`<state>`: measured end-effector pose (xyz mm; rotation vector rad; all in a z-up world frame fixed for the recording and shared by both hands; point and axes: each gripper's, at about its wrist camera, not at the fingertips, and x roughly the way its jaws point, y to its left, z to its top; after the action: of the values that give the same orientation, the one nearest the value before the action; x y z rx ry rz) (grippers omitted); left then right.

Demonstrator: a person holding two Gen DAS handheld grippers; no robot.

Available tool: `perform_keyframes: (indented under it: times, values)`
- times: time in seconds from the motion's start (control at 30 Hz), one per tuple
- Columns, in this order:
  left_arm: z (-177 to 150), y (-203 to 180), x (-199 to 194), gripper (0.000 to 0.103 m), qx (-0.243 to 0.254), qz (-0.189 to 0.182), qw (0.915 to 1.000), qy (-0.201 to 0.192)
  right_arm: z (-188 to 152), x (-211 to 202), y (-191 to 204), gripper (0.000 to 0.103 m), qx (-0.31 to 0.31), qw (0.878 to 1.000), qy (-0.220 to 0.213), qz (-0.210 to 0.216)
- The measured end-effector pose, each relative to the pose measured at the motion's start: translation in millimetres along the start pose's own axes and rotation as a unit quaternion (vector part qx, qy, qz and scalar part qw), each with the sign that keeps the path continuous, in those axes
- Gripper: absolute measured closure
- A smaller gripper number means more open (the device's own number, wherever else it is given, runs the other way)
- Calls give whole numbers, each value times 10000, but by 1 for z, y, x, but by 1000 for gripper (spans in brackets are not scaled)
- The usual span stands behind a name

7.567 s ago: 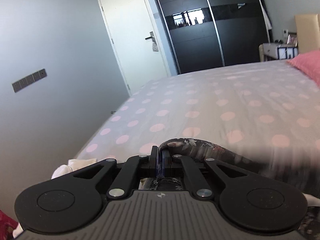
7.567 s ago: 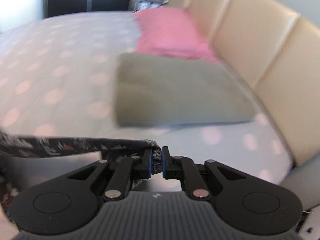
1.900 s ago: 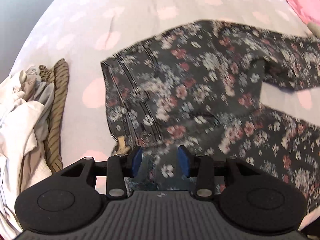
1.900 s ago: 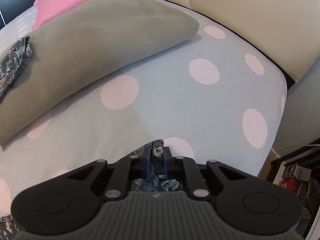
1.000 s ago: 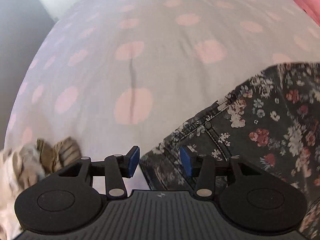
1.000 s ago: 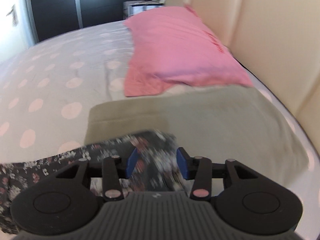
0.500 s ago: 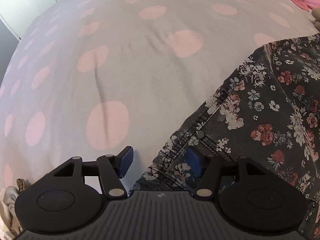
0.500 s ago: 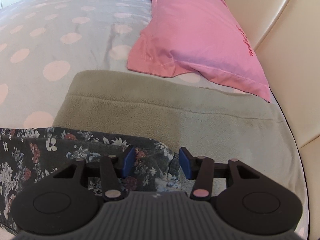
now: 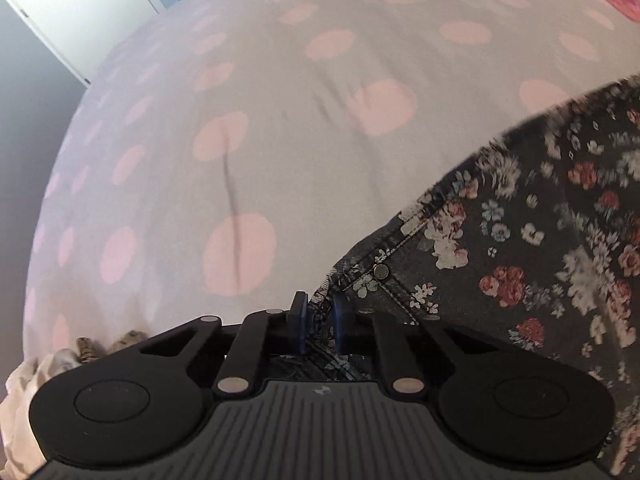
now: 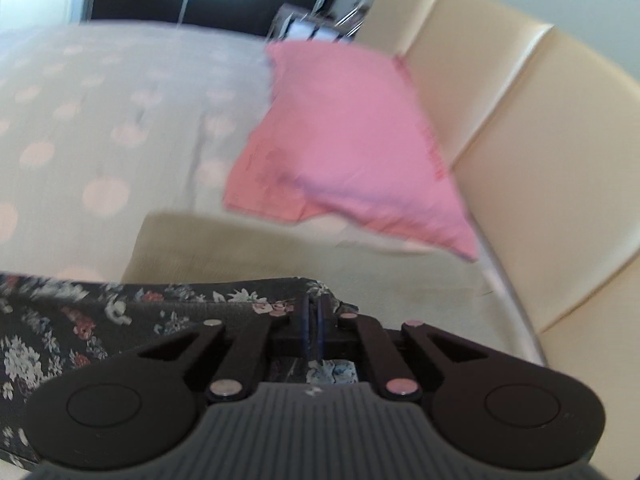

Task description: Fold clothes

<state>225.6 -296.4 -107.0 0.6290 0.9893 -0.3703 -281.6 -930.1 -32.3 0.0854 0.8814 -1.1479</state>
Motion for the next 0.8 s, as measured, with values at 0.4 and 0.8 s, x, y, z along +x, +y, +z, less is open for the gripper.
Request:
perform_keyframes:
  times: [0.4,0.8]
  values:
    - [-36,15,-120,95,-176,-235,9937,-1078,-28,-100,-114,103,1561,9838,-231,-850]
    - [-38,-12,-132,95,-354,384,9955,-796,-93,-110,-60,83,-220,9985,118,489]
